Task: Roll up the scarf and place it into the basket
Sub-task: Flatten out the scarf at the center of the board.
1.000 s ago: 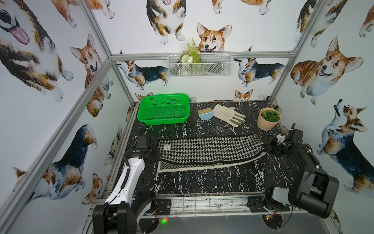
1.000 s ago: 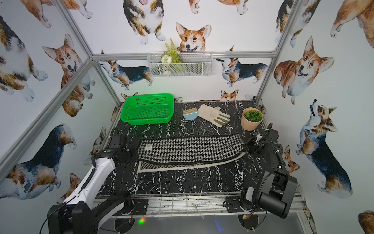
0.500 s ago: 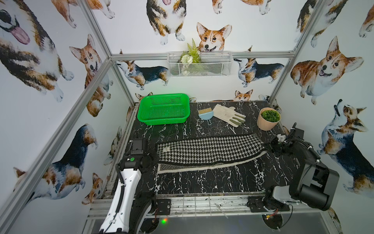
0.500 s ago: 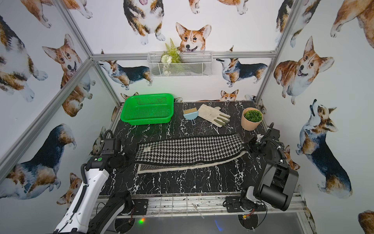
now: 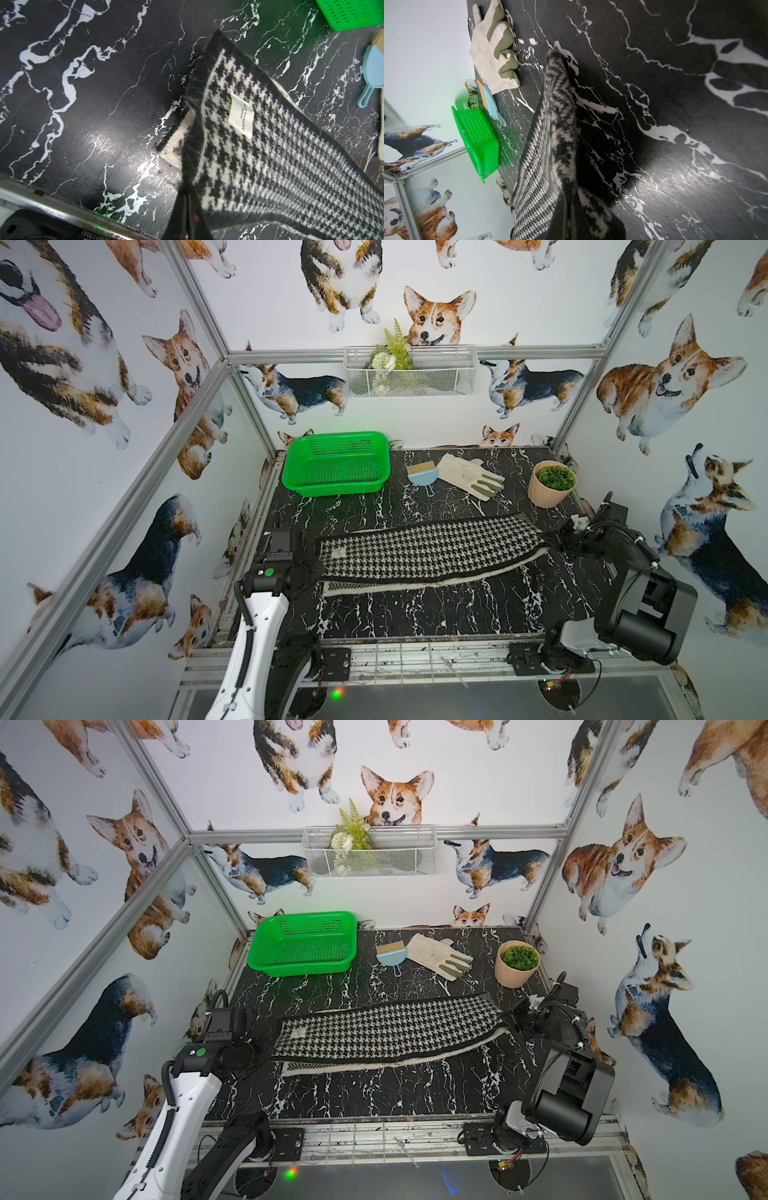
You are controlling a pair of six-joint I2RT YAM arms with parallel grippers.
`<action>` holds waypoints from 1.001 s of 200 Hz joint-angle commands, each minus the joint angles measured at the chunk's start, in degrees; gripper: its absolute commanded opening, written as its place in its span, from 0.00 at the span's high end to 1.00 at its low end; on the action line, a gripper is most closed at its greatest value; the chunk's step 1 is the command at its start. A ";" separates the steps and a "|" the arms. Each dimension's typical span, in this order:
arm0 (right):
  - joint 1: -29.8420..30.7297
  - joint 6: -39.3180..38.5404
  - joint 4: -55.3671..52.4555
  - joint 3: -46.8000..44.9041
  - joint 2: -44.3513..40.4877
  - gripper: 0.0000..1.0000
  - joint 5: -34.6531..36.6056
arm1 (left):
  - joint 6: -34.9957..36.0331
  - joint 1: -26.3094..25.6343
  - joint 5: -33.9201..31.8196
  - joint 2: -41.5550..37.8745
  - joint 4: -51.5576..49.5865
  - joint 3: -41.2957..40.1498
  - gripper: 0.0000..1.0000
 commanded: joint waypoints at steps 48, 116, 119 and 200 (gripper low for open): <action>-0.09 -0.03 1.11 0.08 -0.56 1.00 -2.52 | -1.06 0.05 -2.12 2.42 0.41 -0.08 0.05; 1.42 1.07 1.38 0.92 -1.39 1.00 -2.77 | -2.91 0.04 -2.25 13.40 11.35 0.61 0.00; 1.60 1.06 1.30 0.94 -1.52 1.00 -2.84 | -2.91 0.05 -2.18 14.90 12.07 1.08 0.01; 4.09 3.35 2.08 0.26 -4.78 1.00 -2.07 | 0.36 -0.11 -3.60 43.57 18.72 15.72 0.22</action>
